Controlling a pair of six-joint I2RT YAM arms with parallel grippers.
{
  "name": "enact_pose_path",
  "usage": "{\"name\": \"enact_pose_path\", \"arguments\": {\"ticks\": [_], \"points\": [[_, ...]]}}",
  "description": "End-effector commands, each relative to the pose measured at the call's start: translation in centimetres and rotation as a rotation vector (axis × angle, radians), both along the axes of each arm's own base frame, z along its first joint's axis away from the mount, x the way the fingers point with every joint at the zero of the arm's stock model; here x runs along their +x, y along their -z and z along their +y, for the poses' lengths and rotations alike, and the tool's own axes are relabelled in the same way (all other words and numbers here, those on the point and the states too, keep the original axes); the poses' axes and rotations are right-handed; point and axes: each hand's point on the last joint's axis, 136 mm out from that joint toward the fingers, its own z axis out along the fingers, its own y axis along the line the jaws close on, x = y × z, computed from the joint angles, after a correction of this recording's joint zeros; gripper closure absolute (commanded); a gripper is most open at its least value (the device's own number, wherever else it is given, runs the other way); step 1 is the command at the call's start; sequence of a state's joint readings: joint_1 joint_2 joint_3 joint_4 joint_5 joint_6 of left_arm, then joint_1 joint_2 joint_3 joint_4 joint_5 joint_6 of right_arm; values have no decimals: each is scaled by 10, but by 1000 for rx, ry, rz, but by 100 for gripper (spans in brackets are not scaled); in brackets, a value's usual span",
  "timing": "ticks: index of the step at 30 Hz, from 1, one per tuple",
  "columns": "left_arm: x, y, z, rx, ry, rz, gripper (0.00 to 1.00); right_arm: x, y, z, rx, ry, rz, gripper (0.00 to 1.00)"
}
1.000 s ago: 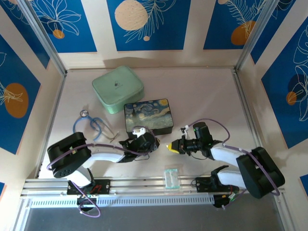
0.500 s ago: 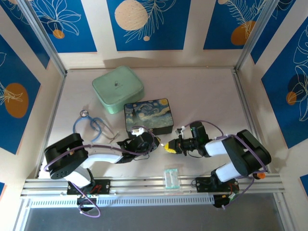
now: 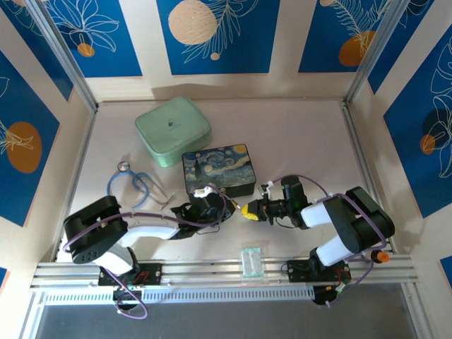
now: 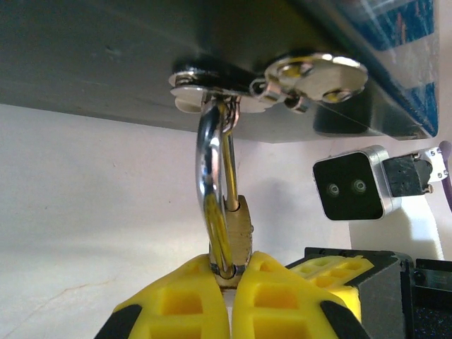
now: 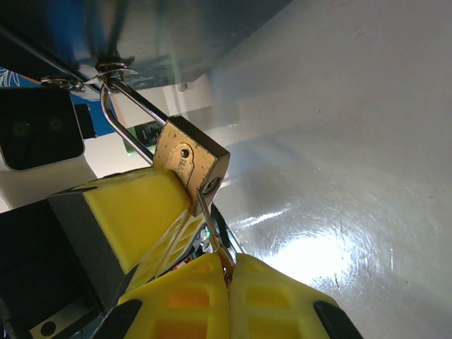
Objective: Unlock a padlock with a key
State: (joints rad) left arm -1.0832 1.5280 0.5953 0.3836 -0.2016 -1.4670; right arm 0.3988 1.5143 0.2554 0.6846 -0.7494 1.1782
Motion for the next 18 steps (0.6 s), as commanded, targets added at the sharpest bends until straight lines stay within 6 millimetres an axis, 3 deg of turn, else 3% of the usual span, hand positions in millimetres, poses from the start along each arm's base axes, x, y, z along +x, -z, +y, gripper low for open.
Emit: {"name": "enact_pose_path", "arguments": {"ticks": [1, 18], "points": [[9, -29, -13, -106, -2, -48, 100, -2, -6, 1, 6, -22, -8, 100], [14, -38, -4, -89, -30, -76, 100, -7, 0, -4, -13, -5, 5, 100]]}}
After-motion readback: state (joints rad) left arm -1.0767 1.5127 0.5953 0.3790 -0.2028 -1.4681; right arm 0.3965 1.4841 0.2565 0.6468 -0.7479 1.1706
